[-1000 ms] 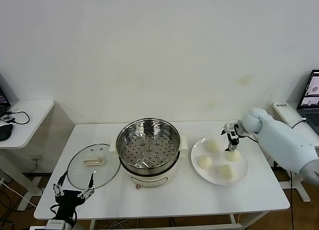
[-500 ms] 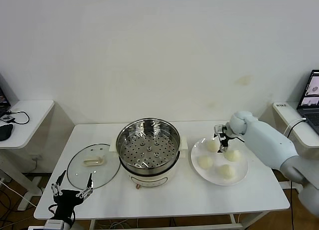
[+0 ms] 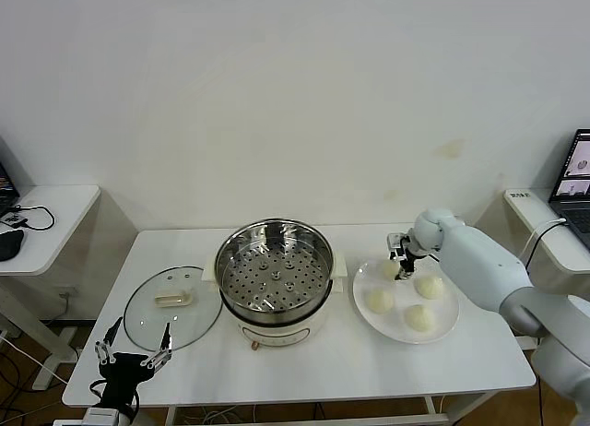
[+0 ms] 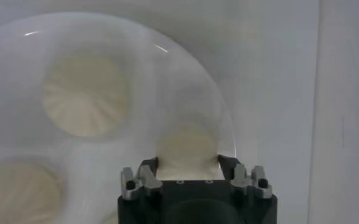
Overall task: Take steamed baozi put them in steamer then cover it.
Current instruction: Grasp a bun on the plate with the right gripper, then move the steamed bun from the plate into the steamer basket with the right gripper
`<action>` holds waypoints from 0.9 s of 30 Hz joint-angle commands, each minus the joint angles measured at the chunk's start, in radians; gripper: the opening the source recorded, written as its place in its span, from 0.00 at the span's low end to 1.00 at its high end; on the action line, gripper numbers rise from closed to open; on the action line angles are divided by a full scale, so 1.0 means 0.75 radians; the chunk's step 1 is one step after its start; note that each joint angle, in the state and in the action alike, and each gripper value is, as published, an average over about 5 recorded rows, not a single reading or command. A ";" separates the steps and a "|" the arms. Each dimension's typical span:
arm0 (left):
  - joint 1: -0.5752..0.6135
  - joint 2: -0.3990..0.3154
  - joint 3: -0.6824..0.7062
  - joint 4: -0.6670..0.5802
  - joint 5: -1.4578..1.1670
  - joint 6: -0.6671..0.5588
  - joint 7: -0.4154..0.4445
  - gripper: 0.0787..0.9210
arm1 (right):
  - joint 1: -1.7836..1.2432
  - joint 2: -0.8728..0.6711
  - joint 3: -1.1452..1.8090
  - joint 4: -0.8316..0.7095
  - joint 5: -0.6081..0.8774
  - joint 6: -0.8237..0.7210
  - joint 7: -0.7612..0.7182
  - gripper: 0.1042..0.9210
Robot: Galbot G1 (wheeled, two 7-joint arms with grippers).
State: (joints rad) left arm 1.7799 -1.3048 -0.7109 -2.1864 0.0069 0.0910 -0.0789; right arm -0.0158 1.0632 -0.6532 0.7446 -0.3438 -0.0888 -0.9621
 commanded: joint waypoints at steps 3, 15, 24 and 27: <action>-0.001 0.000 -0.001 -0.001 0.000 0.000 0.001 0.88 | 0.012 -0.007 -0.013 0.005 -0.005 0.003 -0.026 0.60; -0.009 0.005 0.008 0.000 -0.001 0.002 0.003 0.88 | 0.170 -0.254 -0.162 0.328 0.236 -0.043 -0.105 0.60; -0.020 0.019 0.014 0.003 -0.009 0.002 0.005 0.88 | 0.499 -0.407 -0.400 0.639 0.464 -0.083 -0.115 0.60; -0.024 0.026 0.018 -0.004 -0.013 0.002 0.005 0.88 | 0.645 -0.395 -0.501 0.680 0.558 -0.090 -0.113 0.60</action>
State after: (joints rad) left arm 1.7612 -1.2851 -0.6969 -2.1859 -0.0034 0.0915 -0.0757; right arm 0.1755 0.8590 -0.8214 1.0322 -0.1363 -0.1352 -1.0344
